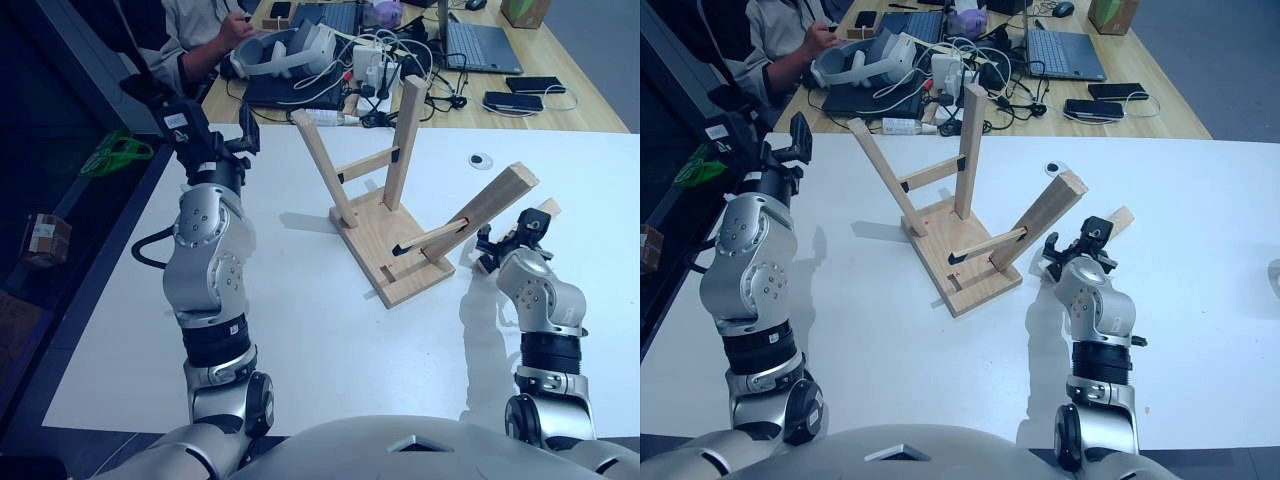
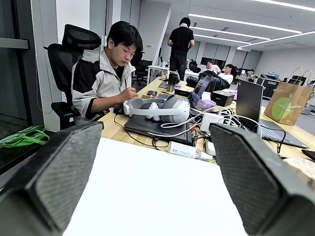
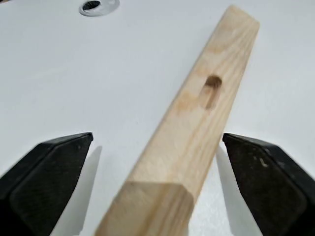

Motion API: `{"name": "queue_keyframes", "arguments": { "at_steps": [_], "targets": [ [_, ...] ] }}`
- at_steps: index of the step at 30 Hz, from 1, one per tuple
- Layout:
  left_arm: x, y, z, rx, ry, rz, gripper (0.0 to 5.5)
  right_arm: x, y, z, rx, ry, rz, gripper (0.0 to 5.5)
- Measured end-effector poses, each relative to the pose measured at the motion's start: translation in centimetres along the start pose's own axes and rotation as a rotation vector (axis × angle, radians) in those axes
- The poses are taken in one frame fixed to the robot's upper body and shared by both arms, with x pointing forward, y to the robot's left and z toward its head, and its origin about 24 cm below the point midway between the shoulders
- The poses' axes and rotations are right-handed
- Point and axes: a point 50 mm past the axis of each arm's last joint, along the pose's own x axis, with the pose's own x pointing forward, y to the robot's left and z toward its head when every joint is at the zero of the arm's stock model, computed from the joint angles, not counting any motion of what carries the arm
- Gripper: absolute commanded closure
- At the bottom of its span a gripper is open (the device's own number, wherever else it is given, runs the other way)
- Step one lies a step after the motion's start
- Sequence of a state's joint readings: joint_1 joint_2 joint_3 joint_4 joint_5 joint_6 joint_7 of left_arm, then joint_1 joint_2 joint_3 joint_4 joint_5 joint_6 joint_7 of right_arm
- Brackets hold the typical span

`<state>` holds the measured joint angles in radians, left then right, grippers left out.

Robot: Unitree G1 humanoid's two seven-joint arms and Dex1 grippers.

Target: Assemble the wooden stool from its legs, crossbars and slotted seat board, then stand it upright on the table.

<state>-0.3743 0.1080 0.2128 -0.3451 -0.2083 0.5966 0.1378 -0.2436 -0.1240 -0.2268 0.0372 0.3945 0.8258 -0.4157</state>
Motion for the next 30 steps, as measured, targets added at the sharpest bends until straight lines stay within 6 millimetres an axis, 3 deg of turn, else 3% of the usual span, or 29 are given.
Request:
{"name": "queue_keyframes", "arguments": {
  "at_steps": [17,25,27,30],
  "targets": [
    [0.2,-0.2,0.2,0.016,-0.009,-0.004,1.53,0.2,0.3,0.2,-0.082,0.015,-0.055,3.39],
    [0.8,0.0,1.4,0.013,-0.046,0.005,1.53,1.2,-0.6,1.0,-0.038,-0.009,-0.068,3.45],
    [1.7,1.0,3.3,0.0,-0.1,0.035,1.53,1.7,-2.2,3.6,0.016,-0.116,-0.096,3.45],
    [3.2,2.8,7.4,-0.054,-0.205,0.057,1.53,0.3,-3.0,12.0,0.158,-0.466,0.015,3.46]
  ]
}}
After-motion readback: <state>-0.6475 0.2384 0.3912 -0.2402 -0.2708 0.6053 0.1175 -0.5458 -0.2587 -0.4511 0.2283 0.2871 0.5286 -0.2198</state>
